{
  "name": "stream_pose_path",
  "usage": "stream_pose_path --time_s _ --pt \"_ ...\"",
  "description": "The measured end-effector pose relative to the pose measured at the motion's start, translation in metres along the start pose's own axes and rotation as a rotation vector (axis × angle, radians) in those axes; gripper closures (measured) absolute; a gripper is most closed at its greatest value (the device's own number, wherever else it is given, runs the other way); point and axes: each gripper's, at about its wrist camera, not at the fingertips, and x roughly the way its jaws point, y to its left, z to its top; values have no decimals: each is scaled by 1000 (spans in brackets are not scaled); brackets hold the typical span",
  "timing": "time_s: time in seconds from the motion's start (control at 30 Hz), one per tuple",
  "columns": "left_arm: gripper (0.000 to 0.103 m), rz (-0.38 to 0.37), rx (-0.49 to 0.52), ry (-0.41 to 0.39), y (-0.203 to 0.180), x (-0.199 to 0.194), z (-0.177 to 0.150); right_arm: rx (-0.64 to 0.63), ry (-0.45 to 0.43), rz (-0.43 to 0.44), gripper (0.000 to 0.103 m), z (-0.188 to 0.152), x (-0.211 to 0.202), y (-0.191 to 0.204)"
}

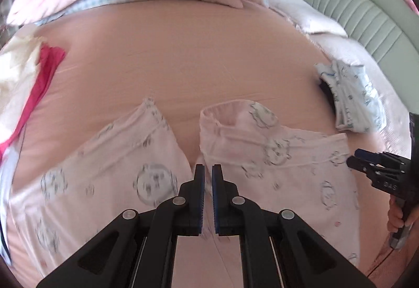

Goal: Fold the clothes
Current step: 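Open both grippers and move them to the pants waistband, then grasp the pants waistband edge with the left gripper while the right gripper grasps it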

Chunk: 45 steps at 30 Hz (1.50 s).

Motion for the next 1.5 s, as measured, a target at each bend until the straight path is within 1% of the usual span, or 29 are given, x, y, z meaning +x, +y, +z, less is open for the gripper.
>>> stream_pose_path --time_s 0.07,0.1,0.17,0.23,0.27,0.37,0.43,0.5,0.53,0.57,0.6,0.63,0.67,0.7,0.73,0.77,0.8,0.83,0.9,0.97,1.03,1.1,1.17,1.2,1.33,1.37,1.43,1.5 --pt "99 -1 93 31 -5 14 6 -34 12 15 51 -4 10 -1" --pt "99 23 129 45 -7 19 7 -54 17 21 51 -6 15 -2" --pt "99 4 163 74 -10 28 6 -95 -13 -2 51 -6 14 4" --pt "99 -24 198 92 -15 33 6 -120 -38 -9 64 -5 16 12" --pt "99 -66 215 88 -20 32 6 -135 -47 -34 72 -5 17 15" --pt "99 -204 256 50 -36 20 6 -182 -63 -142 73 -9 13 21" --pt "99 -264 287 14 -45 8 5 -206 -65 -236 73 -12 9 16" --pt "99 -206 297 -13 -47 6 8 -216 -63 -339 73 -13 7 7" --pt "99 -160 278 -24 -42 6 10 -201 -59 -340 73 -13 6 2" --pt "99 -120 237 -42 -34 6 12 -158 -61 -301 73 -10 3 -6" --pt "99 -81 194 -61 -26 6 15 -107 -74 -235 73 -8 -3 -11" --pt "99 -64 146 -69 -15 6 16 -70 -93 -151 73 -6 -8 -14" --pt "99 -71 118 -51 -8 9 17 -34 -112 -64 72 -4 -14 -16" --pt "99 -79 91 -30 0 13 17 -17 -123 3 72 -3 -18 -15" --pt "99 -93 93 -9 2 16 15 -2 -134 69 72 -2 -21 -14" --pt "98 -101 126 1 -1 18 12 -2 -125 85 67 -3 -17 -11" --pt "98 -109 162 8 -5 19 8 -4 -114 96 61 -3 -12 -7" --pt "98 -117 198 16 -8 20 4 -5 -103 106 60 -3 -7 -4" --pt "98 -131 263 26 -18 21 0 -19 -60 90 60 1 12 -4" --pt "97 -140 293 26 -24 24 0 -15 -40 80 60 -1 21 -2" --pt "94 -137 302 22 -27 27 3 -27 -57 76 60 -2 22 1" --pt "86 -131 301 16 -28 30 6 -54 -62 74 62 -4 24 6" --pt "68 -112 288 11 -27 33 9 -97 -64 39 66 -3 24 14" --pt "66 -99 287 6 -25 32 10 -95 -66 37 66 -3 23 15" --pt "66 -115 310 -33 -26 29 7 -51 -63 56 66 0 23 11" --pt "66 -118 314 -33 -27 30 7 -47 -63 58 65 0 23 10" --pt "66 -137 320 -33 -28 30 7 -54 -67 47 62 1 24 10" --pt "66 -139 327 -31 -29 32 7 -65 -67 37 57 2 24 12"
